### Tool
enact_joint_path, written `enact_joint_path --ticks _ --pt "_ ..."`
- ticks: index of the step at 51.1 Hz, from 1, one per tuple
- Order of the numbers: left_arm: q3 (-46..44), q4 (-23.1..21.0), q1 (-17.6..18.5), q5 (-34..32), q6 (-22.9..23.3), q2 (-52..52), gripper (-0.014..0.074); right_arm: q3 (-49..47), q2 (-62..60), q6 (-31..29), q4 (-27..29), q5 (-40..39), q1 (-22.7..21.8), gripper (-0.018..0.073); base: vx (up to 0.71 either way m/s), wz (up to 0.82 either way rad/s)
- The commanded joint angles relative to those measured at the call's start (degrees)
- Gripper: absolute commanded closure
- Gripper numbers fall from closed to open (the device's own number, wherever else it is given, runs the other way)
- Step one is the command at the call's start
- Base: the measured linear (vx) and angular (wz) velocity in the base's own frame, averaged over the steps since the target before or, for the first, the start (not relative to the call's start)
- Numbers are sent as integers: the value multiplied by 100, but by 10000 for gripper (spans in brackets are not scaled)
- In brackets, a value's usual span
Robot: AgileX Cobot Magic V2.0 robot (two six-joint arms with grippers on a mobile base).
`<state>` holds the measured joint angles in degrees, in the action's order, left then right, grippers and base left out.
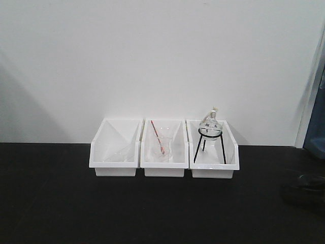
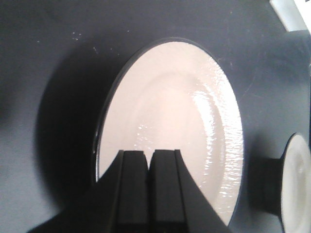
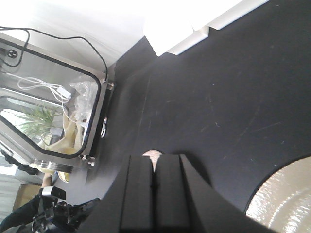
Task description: Arrange circular plates on left workspace
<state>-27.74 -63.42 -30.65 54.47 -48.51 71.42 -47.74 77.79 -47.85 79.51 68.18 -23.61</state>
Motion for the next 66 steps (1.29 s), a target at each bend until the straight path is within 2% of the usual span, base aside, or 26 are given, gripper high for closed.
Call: enact_joint_path --ticks 1,5,12,18,30,36,46,56,58,66 --pt "-132 -152 18 116 -253 -93 591 -131 -135 -129 525 264 -33 561 0 0" --pt "-132 37 18 80 -588 -93 579 -131 -135 -207 569 253 -33 561 0 0" --pt "-132 17 18 68 -632 -93 520 -131 -135 -220 607 253 -28 561 0 0" --pt "-132 126 18 34 -638 -93 407 -131 -135 -220 661 216 -28 561 0 0" --pt "-132 178 66 6 -638 -93 103 -131 -135 -220 661 208 -28 561 0 0" --pt "-132 178 244 -272 -638 -93 16 -131 -135 -220 661 208 -28 561 0 0" --pt "-132 178 439 -622 -638 -55 8 -131 -135 -224 661 232 -28 561 0 0" --pt "-132 110 438 -507 -638 560 11 -131 -135 -230 661 286 -28 561 0 0" --pt "-132 41 438 -483 -652 722 11 -131 -135 -236 661 286 -28 561 0 0" --pt "-132 -684 438 -37 -1332 1325 11 -131 -135 -242 661 286 -28 561 0 0"
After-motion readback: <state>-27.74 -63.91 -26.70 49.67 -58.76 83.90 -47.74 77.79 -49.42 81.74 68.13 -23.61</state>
